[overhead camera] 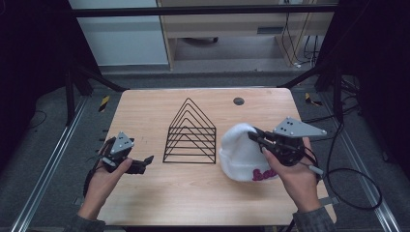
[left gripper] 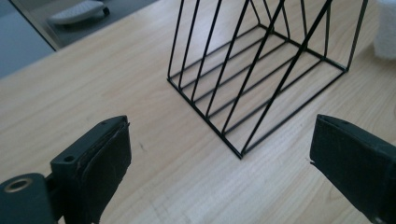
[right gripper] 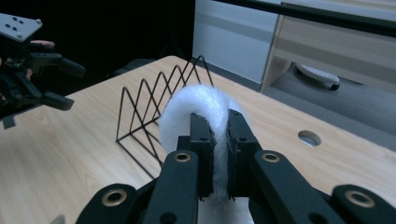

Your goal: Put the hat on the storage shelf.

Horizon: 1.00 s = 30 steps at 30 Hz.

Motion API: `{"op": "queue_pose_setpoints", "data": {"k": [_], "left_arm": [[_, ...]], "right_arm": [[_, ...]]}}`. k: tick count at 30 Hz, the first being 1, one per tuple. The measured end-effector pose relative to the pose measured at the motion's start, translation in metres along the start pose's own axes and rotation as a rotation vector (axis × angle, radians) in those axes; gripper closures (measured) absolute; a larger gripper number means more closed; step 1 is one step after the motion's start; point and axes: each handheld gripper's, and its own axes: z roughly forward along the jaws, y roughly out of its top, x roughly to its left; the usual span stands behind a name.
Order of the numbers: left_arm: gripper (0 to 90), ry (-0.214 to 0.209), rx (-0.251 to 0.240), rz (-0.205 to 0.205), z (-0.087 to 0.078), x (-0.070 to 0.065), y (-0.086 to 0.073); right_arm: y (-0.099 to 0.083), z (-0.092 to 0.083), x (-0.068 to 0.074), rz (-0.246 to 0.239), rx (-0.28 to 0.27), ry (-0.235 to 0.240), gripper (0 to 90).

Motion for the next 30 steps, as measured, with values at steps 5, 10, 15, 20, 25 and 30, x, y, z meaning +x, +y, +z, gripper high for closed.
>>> {"op": "queue_pose_setpoints", "data": {"k": [5, 10, 15, 20, 25, 30], "left_arm": [[5.0, -0.032, -0.075, 0.003, -0.005, 0.002, 0.016], [5.0, -0.094, -0.123, -0.019, -0.01, 0.002, 0.032], [4.7, -0.112, -0.134, 0.004, -0.014, 0.001, 0.05], [4.6, -0.121, -0.132, 0.035, -0.014, -0.001, 0.063], [5.1, -0.127, -0.118, 0.029, -0.007, -0.004, 0.066], [5.1, -0.15, -0.14, 0.032, -0.008, -0.006, 0.076]], "right_arm": [[0.024, 0.001, -0.001, -0.014, -0.014, -0.019, 83.8], [0.045, 0.005, -0.003, -0.012, -0.031, -0.025, 83.8], [0.059, 0.009, -0.005, -0.016, -0.048, -0.04, 83.8], [0.076, 0.01, -0.008, -0.025, -0.058, -0.057, 83.8], [0.088, 0.009, -0.017, -0.023, -0.062, -0.076, 83.8], [0.095, 0.012, -0.023, -0.012, -0.063, -0.093, 83.8]]}}
